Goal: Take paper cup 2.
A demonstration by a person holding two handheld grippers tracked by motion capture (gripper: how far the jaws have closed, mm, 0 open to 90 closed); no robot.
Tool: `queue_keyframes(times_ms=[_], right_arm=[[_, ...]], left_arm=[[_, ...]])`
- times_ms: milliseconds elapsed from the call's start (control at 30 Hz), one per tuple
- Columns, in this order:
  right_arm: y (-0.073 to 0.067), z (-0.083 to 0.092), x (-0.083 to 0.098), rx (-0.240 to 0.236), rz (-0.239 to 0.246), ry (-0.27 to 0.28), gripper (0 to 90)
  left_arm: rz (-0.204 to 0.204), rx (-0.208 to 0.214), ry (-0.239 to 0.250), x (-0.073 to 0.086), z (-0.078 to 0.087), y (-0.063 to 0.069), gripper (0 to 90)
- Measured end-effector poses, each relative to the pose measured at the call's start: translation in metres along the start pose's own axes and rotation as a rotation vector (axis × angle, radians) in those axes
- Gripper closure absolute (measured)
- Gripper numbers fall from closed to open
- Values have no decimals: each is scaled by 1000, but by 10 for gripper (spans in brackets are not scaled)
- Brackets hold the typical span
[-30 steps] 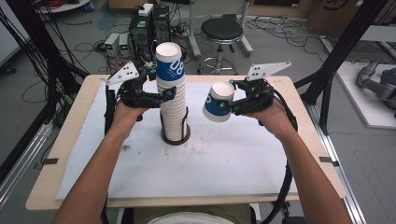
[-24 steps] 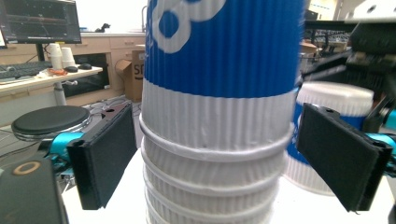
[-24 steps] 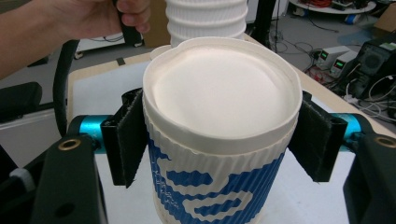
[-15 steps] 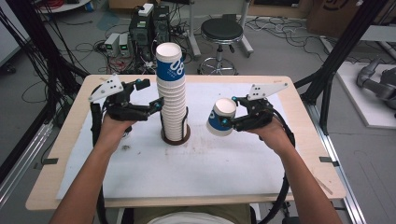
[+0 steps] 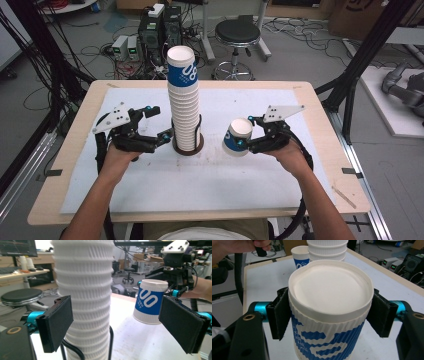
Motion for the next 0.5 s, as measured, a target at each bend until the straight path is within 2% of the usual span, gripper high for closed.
queue_keyframes(times_ms=[233, 367, 500], right_arm=[[-2, -5, 9, 3, -2, 17, 280], [-3, -7, 11, 7, 3, 1, 281], [-3, -9, 14, 5, 0, 11, 280]], left_arm=[[8, 58, -14, 11, -5, 9, 123], [17, 61, -12, 12, -8, 11, 123], [19, 67, -14, 12, -11, 15, 123]])
Point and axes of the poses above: each handheld gripper's, and its own axes: z roughly backward along the jaws, x roughly out of its underside, y roughly to its right, the point moved 4 cm from there along -z, roughly forward along the jaws, and after that the axes turned 12 degrees about -x, right-handed, at the moved point
